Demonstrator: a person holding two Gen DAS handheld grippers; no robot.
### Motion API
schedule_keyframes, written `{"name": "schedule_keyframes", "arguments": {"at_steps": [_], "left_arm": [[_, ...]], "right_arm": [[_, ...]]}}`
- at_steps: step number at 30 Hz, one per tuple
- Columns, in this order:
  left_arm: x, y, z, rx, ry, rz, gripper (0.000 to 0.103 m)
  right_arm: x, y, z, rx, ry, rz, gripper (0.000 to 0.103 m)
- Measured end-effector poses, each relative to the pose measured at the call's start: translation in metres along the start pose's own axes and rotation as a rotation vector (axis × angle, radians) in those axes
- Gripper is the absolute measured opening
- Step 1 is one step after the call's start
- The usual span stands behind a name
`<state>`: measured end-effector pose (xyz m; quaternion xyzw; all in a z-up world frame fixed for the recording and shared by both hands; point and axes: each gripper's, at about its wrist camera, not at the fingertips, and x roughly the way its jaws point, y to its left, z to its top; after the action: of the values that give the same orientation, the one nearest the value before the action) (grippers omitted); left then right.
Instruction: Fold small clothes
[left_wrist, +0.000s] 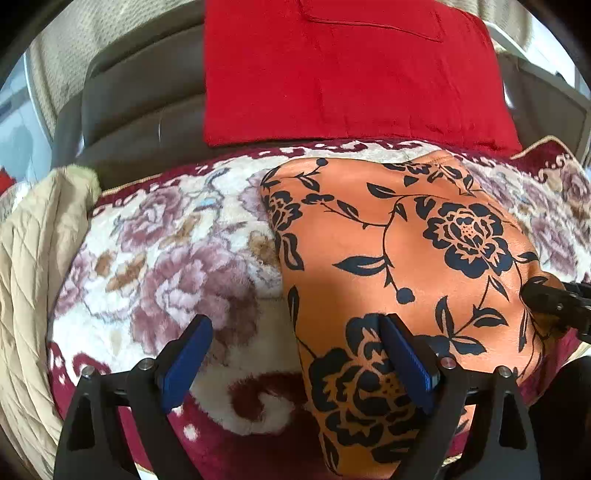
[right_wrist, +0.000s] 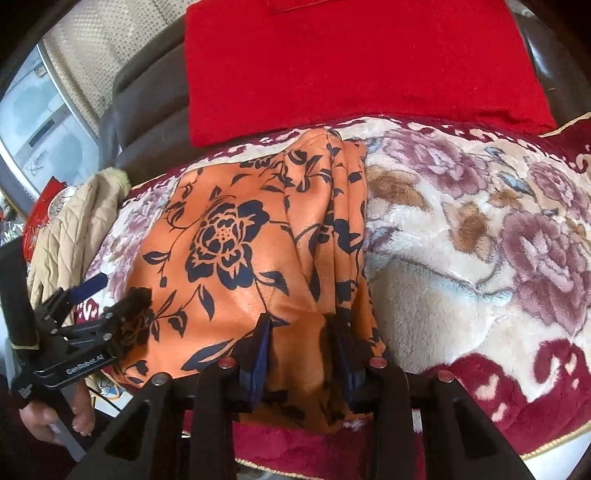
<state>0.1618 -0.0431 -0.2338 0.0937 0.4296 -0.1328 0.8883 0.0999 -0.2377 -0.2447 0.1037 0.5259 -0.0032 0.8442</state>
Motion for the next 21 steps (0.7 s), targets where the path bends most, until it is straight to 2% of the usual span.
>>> {"name": "schedule_keyframes", "arguments": {"at_steps": [2, 4, 5, 8, 10, 13, 14, 17, 21], "left_arm": [[-0.007, 0.004, 0.0, -0.022, -0.01, 0.015, 0.093], [-0.016, 0.004, 0.001, -0.029, -0.028, 0.056, 0.093], [-0.024, 0.004, 0.001, -0.021, -0.048, 0.099, 0.093], [-0.041, 0.001, 0.0, -0.031, -0.051, 0.195, 0.093], [-0.052, -0.001, -0.002, -0.032, -0.055, 0.23, 0.093], [-0.081, -0.007, -0.005, -0.019, -0.108, 0.275, 0.093], [-0.089, -0.007, -0.005, -0.02, -0.124, 0.276, 0.093], [-0.124, -0.006, 0.001, -0.033, -0.197, 0.272, 0.093], [-0.168, -0.005, 0.011, -0.049, -0.29, 0.279, 0.093]], "right_arm": [[-0.011, 0.002, 0.001, 0.01, -0.001, 0.001, 0.036], [-0.022, 0.005, 0.0, 0.009, -0.005, 0.0, 0.036], [-0.031, 0.007, -0.001, 0.003, -0.015, -0.001, 0.036], [-0.06, 0.017, -0.001, -0.031, -0.063, -0.017, 0.037], [-0.08, 0.024, -0.001, -0.044, -0.102, -0.024, 0.037], [-0.103, 0.03, 0.001, -0.048, -0.146, -0.028, 0.037], [-0.111, 0.032, 0.001, -0.046, -0.162, -0.03, 0.039], [-0.133, 0.038, 0.001, -0.034, -0.218, -0.05, 0.071], [-0.155, 0.044, -0.001, -0.039, -0.271, -0.07, 0.071]]}}
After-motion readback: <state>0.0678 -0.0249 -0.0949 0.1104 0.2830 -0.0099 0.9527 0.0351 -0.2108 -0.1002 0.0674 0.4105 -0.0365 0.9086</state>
